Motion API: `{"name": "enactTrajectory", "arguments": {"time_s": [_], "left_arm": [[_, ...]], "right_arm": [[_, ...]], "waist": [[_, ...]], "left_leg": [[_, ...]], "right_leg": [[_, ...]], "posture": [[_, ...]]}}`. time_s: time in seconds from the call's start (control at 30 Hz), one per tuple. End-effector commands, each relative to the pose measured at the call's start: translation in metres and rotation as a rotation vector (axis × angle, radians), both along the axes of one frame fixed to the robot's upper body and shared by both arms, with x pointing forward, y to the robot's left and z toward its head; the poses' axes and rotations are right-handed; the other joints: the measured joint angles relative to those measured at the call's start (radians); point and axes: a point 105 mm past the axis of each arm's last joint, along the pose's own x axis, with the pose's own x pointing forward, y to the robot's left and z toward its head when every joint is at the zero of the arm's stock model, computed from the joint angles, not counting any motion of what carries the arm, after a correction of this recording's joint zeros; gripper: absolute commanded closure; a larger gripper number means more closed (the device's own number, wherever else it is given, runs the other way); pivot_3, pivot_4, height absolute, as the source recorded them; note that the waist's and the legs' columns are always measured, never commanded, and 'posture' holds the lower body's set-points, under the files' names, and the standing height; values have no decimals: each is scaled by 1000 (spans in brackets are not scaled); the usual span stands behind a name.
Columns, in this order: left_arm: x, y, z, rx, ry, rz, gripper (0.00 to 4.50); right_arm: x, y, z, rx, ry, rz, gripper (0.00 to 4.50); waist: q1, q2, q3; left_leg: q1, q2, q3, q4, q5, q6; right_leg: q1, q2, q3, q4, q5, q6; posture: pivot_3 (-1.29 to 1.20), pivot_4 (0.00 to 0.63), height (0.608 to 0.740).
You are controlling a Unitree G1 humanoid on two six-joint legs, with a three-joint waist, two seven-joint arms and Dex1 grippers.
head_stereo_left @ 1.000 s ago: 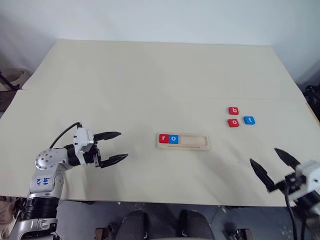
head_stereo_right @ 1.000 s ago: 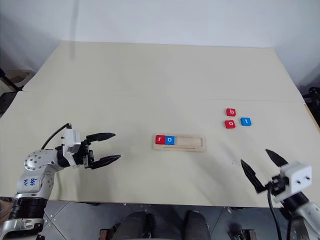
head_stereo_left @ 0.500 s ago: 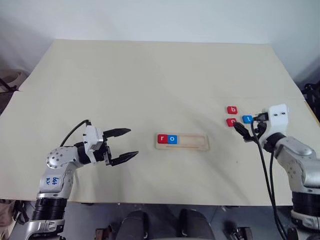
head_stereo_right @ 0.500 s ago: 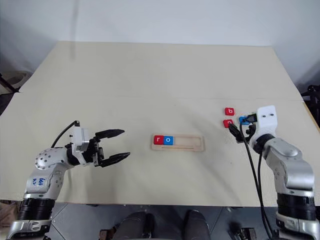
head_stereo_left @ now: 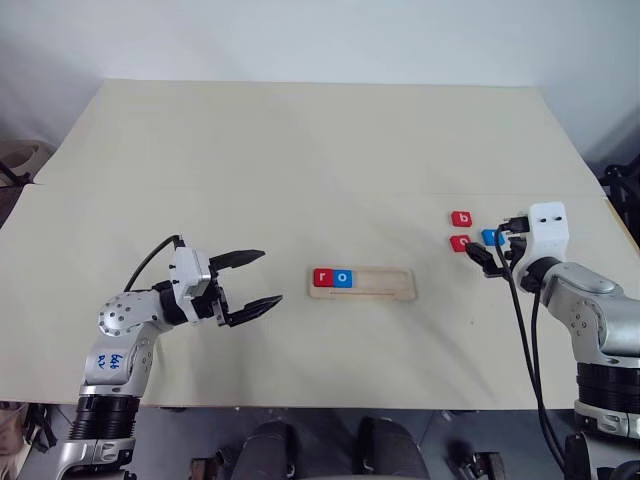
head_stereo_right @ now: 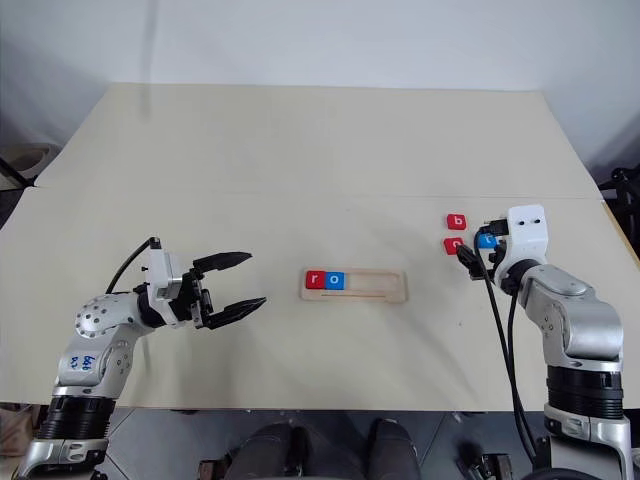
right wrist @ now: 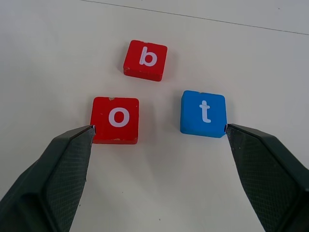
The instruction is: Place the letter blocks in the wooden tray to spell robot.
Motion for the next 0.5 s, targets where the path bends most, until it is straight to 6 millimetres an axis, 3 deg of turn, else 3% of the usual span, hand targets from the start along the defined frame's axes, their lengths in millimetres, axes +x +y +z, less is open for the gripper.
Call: {"name": "enactTrajectory", "arguments": {"time_s": [0.03,0.5], "left_arm": [[1,-4,7,-1,-41,-12,31],[3,-11,10,-9,-60,-17,31]], "right_arm": [[10,10,24,-5,-78,9,0],[70,24,8,67,-34,-99,0]], "waist": [[-1,0,0],[-4,0,0]], "left_leg": [[0,0,0,0,0,0],[-1,0,0,0,0,0]], "right_leg": [[0,0,0,0,0,0],[-1,0,0,0,0,0]], "posture": [[0,150,740],[0,150,740]]}}
